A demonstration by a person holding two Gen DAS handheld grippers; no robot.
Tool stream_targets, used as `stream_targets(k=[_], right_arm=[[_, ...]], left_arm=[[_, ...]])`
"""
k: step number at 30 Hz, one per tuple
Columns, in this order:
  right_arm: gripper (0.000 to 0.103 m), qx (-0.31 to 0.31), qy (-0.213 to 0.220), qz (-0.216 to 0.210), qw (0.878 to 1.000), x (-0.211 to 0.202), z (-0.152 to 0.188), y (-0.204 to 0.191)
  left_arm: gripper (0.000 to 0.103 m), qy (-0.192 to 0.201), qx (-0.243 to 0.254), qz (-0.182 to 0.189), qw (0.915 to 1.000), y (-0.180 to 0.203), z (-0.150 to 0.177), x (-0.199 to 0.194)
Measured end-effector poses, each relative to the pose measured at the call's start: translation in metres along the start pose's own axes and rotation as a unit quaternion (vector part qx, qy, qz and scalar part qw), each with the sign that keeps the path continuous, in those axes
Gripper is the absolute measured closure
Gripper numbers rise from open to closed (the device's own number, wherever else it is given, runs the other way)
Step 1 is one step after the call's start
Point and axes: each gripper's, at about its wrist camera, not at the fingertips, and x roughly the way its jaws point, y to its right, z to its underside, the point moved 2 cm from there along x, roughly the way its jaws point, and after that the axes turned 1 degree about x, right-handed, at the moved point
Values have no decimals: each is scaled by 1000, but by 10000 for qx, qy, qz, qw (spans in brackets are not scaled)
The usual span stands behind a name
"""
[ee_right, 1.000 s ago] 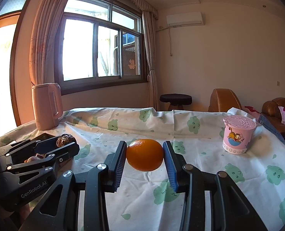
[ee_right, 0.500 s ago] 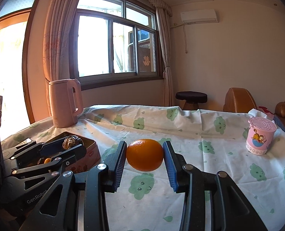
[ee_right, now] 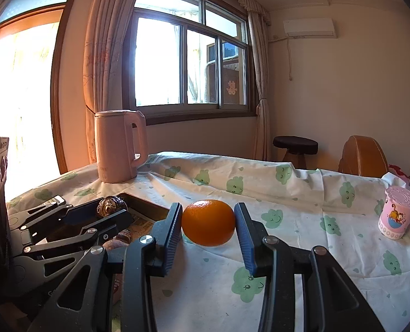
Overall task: Organize fruits
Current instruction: 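Carry the small orange toward the tin with the right gripper while the left carries the dark brown fruit, then open the right gripper over the tin releasing the small orange while the left releases the dark brown fruit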
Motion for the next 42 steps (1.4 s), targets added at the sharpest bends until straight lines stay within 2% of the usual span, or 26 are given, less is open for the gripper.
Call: stream_targets(k=[20,42], right_arm=[[62,-270,-129,-345,9990,29,-9,-41],[62,-382,-346,-647,9966,61,-10,-74]], left_arm=[[65,-57,-140,-376,9992,-44,1,-2],[65,-399,-218,-727,9963,-83,9,8]])
